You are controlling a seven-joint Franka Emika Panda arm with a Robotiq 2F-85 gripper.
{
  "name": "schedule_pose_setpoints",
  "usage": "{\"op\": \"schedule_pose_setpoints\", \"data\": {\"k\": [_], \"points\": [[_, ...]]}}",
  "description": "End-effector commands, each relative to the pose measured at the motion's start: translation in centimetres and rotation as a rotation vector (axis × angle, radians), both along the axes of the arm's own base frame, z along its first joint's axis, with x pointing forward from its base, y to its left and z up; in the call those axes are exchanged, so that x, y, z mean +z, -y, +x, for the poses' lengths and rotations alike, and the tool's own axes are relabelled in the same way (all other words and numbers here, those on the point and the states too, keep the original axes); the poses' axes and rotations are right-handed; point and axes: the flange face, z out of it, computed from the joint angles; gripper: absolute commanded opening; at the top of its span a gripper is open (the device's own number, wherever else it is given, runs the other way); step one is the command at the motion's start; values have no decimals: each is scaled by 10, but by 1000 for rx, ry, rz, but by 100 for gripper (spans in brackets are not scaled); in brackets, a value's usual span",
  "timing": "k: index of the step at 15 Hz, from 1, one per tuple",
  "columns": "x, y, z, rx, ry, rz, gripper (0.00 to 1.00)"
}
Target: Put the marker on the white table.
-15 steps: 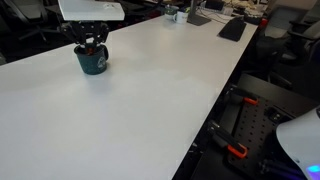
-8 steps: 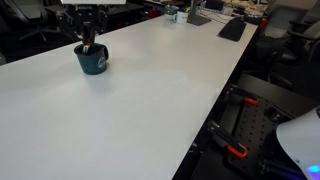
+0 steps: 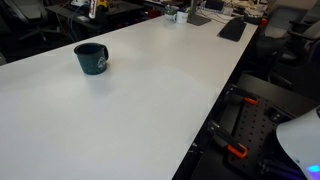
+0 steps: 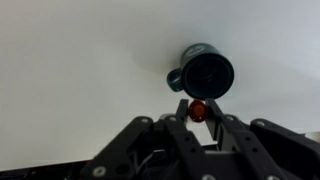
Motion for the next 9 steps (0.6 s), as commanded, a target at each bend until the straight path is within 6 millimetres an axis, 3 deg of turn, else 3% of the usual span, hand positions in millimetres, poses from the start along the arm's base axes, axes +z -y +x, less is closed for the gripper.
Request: {"op": "schedule_pose_setpoints", "data": {"k": [1,3,5,9], "points": [[40,34,-1,-98,135,-57,6],[42,59,-1,-163,212,-98,6],[28,80,-2,-207,293,-155,6],[-41,115,-12,-291,325,-285,6]]}}
